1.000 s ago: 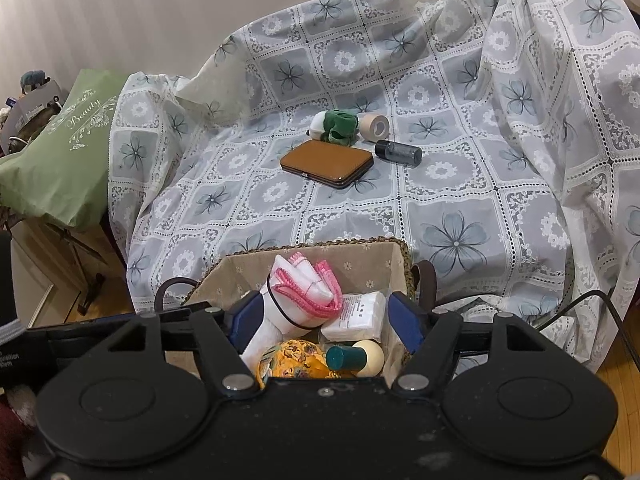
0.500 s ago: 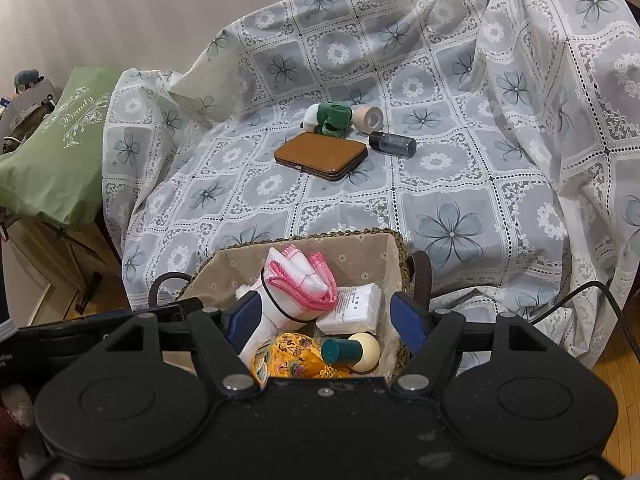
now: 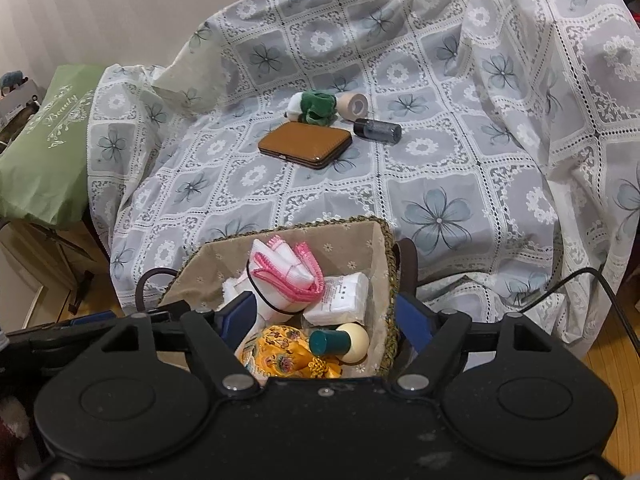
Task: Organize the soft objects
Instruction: 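Withdraw both open tools from the basket toward the bed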
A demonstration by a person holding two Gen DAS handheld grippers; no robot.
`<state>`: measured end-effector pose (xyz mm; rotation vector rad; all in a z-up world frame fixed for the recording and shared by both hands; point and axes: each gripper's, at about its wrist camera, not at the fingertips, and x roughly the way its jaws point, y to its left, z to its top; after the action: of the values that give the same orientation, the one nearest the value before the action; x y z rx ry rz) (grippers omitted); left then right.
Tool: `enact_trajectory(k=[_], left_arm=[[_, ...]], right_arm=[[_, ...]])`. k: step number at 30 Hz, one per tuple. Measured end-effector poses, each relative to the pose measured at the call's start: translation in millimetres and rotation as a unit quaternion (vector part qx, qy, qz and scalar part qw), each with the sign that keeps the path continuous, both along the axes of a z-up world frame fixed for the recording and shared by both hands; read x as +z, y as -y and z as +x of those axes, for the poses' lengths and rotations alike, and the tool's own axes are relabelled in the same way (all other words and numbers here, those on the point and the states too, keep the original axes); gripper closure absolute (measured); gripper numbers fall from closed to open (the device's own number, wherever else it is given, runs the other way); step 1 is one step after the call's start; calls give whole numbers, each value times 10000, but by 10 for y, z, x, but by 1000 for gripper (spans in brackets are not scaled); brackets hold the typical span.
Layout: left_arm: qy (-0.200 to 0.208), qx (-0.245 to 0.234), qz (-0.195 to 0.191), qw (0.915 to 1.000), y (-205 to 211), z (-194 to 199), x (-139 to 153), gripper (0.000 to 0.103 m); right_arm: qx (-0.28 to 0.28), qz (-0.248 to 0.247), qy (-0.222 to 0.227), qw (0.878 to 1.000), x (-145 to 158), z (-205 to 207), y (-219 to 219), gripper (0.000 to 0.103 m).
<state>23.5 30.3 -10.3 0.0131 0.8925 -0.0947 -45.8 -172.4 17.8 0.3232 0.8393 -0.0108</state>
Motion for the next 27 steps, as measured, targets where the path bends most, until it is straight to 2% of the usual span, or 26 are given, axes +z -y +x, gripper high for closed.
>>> enact_trajectory(k=[14, 21, 27], left_arm=[[-181, -481, 350, 9981, 120, 223, 1, 7], [-301, -564, 368, 9973, 131, 433, 12, 7], [-288, -545, 403, 9973, 139, 692, 35, 7]], right_arm=[[-171, -92, -588, 9981, -44, 230, 150, 18], [-224, 207, -933, 9952, -95, 444, 254, 17], [-310, 376, -1042, 9934, -83, 636, 326, 16]])
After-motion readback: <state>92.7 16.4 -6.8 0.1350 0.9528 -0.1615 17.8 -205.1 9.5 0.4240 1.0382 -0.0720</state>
